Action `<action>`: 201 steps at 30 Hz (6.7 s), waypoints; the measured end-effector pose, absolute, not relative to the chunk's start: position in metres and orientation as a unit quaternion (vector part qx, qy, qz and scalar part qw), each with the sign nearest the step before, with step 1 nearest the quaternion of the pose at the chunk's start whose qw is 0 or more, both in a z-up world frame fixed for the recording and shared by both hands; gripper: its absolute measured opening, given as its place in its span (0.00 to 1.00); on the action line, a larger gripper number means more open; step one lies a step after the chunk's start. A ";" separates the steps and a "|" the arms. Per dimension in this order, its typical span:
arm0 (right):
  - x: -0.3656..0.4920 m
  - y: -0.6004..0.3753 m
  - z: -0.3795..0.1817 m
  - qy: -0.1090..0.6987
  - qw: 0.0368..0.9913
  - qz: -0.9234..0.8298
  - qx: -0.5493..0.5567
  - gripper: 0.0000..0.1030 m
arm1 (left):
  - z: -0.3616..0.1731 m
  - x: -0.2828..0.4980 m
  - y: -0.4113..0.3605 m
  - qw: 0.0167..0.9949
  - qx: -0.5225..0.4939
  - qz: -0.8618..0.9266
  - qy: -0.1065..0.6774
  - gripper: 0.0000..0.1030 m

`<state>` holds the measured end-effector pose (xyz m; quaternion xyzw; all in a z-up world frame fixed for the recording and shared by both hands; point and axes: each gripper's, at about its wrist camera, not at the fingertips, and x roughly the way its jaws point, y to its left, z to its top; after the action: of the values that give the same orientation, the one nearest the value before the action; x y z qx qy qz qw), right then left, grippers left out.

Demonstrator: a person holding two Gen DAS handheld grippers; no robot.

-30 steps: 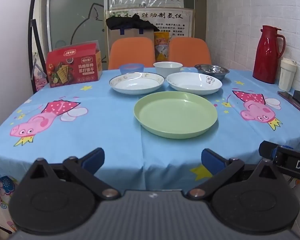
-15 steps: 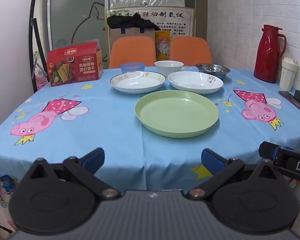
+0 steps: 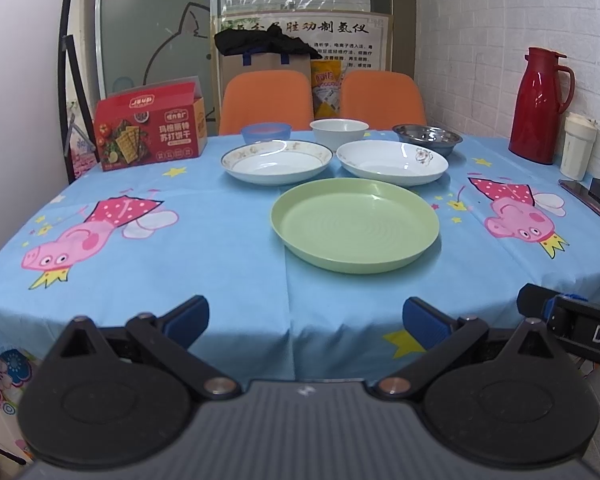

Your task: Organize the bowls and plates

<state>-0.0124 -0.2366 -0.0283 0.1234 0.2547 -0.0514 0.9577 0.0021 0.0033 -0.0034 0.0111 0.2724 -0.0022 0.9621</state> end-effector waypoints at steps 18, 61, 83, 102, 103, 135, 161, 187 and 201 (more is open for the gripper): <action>-0.013 -0.234 -0.027 0.256 0.957 -0.051 0.123 0.88 | -0.004 0.002 0.004 0.961 0.012 -0.002 0.275 1.00; -0.010 -0.234 -0.032 0.264 0.956 -0.047 0.122 0.88 | -0.007 0.005 0.006 0.958 0.006 -0.002 0.285 1.00; -0.010 -0.232 -0.034 0.266 0.955 -0.045 0.119 0.88 | -0.006 0.008 0.007 0.958 0.006 -0.007 0.286 1.00; 0.066 -0.237 -0.012 0.293 0.949 -0.061 0.096 0.88 | 0.019 0.090 0.020 0.952 -0.007 0.002 0.307 1.00; 0.072 -0.236 -0.009 0.293 0.949 -0.060 0.095 0.88 | 0.021 0.094 0.021 0.951 -0.008 0.001 0.308 1.00; 0.188 -0.188 -0.044 0.364 0.926 0.102 -0.011 0.89 | -0.022 0.228 0.045 0.897 0.000 -0.094 0.431 0.82; 0.178 -0.109 -0.027 0.305 0.934 0.185 -0.001 0.83 | 0.007 0.197 0.100 0.917 -0.008 -0.026 0.398 0.52; 0.195 -0.120 -0.015 0.324 0.930 0.170 0.018 0.84 | 0.016 0.203 0.146 0.930 -0.085 -0.001 0.358 0.71; 0.244 -0.149 -0.006 0.332 0.938 0.100 0.010 0.84 | 0.037 0.262 0.130 0.933 -0.061 0.002 0.355 0.71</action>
<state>0.2439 -0.1493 -0.0059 0.0098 0.3325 0.0998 0.9378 0.2621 0.1299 0.0369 -0.0614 0.3550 0.0019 0.9328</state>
